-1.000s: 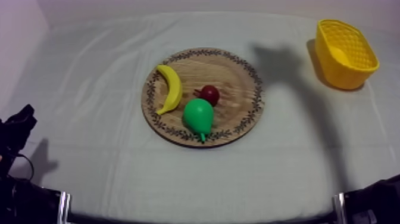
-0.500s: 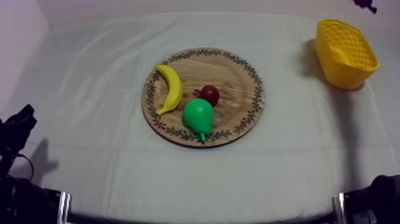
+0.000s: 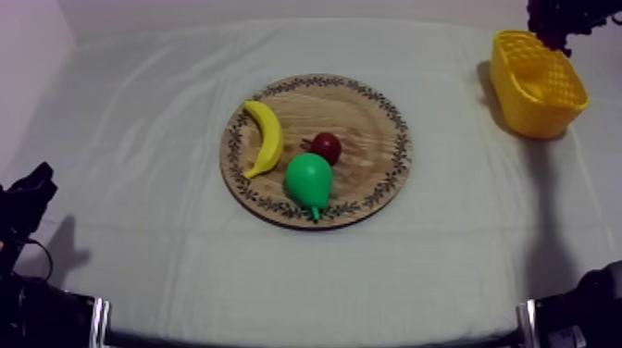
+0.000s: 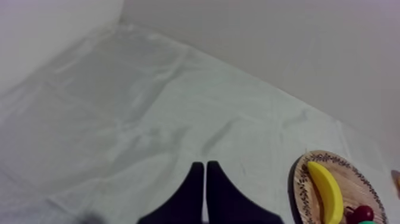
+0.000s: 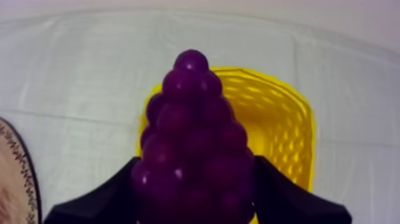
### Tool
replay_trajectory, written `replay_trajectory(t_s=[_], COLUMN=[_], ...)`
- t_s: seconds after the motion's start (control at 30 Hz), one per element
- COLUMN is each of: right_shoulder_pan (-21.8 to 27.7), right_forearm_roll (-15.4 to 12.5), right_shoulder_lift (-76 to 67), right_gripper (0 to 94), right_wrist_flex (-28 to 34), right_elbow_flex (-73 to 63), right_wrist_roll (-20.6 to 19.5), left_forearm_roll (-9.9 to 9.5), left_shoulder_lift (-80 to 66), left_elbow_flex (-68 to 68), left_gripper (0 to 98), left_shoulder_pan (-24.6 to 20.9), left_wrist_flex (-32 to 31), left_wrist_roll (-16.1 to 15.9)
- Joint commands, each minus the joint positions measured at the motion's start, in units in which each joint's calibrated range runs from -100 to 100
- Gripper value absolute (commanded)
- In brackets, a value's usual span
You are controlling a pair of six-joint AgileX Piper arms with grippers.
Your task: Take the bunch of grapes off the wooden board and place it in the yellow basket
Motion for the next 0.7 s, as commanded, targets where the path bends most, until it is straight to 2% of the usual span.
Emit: replay_trajectory(t_s=[0.0,0.17,0.3,0.43,0.67], right_shoulder_pan=[0.0,-0.2,-0.1,0.5,1.5], right_forearm_roll=[0.6,2.1,2.2,0.7,-3.9], right_shoulder_lift=[2.8,5.8,5.5,2.3,-11.2], right_gripper=[50.8,68.3,73.2,71.1,59.1], right_wrist_flex=[0.0,-0.7,-0.2,1.1,2.9], right_elbow_flex=[-0.5,-0.9,-1.0,-0.1,5.9], right_wrist_roll=[-0.8,-2.5,-2.6,-1.4,2.3], left_forearm_roll=[-0.02,-0.02,-0.02,-0.02,-0.02], left_shoulder_lift=[0.0,0.0,0.0,0.0,0.0], left_elbow_flex=[0.0,0.0,0.0,0.0,0.0], left_gripper=[0.1,0.1,0.1,0.1,0.1], left_shoulder_pan=[0.0,0.0,0.0,0.0,0.0], left_wrist_flex=[0.0,0.0,0.0,0.0,0.0], left_wrist_roll=[0.0,0.0,0.0,0.0,0.0])
